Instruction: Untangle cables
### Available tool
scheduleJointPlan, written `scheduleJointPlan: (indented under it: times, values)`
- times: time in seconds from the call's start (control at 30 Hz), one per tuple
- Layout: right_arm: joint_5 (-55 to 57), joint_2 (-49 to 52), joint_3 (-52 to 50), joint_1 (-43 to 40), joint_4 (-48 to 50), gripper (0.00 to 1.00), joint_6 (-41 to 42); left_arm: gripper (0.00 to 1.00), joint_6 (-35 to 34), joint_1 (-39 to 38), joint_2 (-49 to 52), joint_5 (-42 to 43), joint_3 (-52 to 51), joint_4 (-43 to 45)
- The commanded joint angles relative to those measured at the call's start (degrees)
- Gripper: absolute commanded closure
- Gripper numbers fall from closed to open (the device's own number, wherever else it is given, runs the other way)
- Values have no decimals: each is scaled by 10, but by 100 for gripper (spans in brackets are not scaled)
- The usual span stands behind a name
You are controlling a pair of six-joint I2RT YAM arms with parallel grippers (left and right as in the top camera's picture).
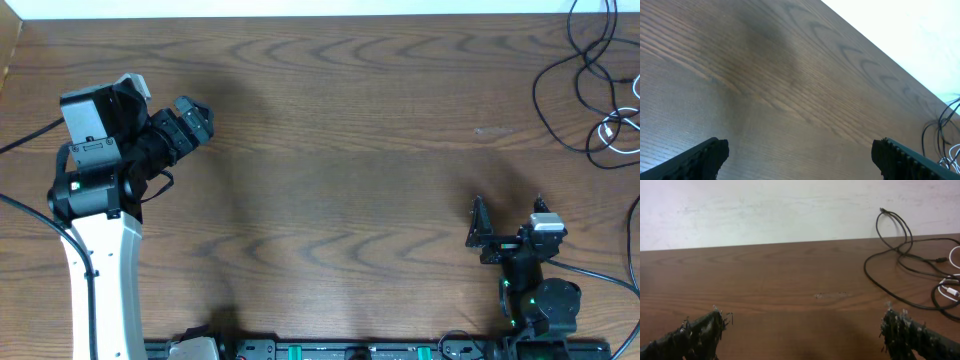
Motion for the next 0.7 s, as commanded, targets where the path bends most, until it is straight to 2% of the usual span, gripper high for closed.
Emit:
scheduleJointPlan:
  times: [0.0, 0.1, 0.27, 0.47, 0.67]
  values:
    - [-2, -5, -2, 4, -1, 1, 3, 2, 6, 1, -5, -23, 11, -3]
    - [-2, -5, -2, 4, -1, 1, 3, 2, 17, 1, -28, -80, 7, -3]
    - [-2, -5, -2, 4, -1, 1, 3, 2, 117, -16, -127, -82, -74, 61]
    - [-2, -5, -2, 4, -1, 1, 3, 2, 208, -39, -297, -82, -249, 198]
    - [-2, -5, -2, 4, -1, 1, 3, 2, 216, -47, -461, -80, -453, 348]
